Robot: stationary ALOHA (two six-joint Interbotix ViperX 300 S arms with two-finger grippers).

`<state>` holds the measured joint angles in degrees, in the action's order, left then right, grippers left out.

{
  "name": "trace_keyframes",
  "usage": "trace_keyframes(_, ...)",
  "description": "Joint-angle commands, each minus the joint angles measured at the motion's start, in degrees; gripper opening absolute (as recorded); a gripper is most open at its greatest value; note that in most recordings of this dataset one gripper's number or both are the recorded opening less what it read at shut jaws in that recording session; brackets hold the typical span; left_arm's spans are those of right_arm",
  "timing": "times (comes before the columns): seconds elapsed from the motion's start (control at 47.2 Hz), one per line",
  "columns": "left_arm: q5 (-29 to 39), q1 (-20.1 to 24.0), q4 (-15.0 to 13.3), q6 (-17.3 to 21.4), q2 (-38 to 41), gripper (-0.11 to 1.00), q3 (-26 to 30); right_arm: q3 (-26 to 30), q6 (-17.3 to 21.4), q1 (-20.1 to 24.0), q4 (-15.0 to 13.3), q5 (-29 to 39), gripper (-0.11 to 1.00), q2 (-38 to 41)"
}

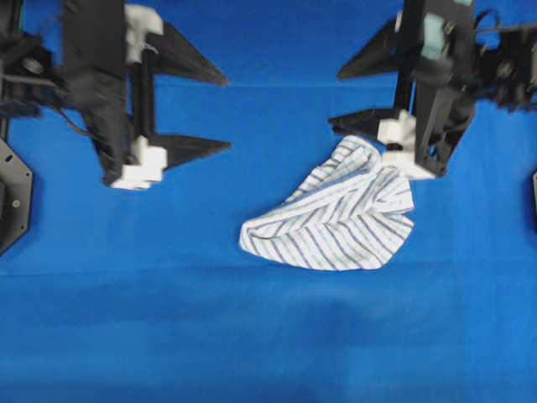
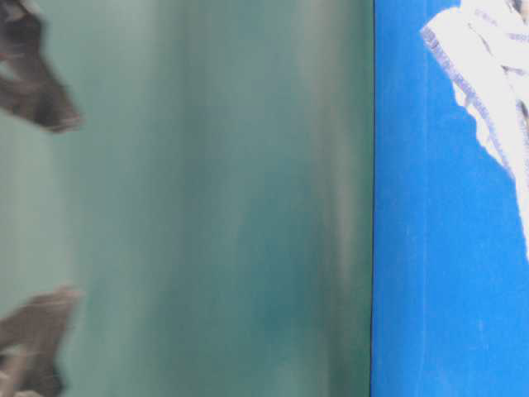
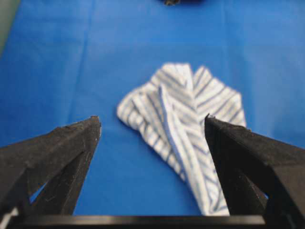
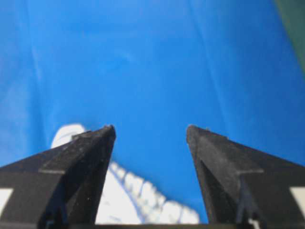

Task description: Lift the towel with both arms.

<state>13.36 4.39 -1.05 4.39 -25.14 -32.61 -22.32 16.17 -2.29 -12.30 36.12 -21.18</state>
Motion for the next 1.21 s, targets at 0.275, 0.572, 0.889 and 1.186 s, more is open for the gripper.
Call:
trace_keyframes(0.275,-7.73,-3.25,-0.18,0.09,9.67,0.90,-4.13,-12.13,5.80,7.21,0.18,-9.67,0.64,1.93)
trace_keyframes(0.572,-12.04,-5.36,-0.18,0.00,20.30,0.90,-5.98,-17.31,10.63,11.16,0.18,-16.35,0.64,9.93)
trace_keyframes(0.889,-18.11,-8.35,-0.26,-0.26,28.74,0.90,-5.98,-19.69,14.59,13.80,0.18,-23.38,0.64,18.81)
trace_keyframes(1.186,-22.06,-9.14,-0.35,-0.26,34.80,0.90,-5.98,-20.21,15.38,14.59,0.26,-26.72,0.64,24.79)
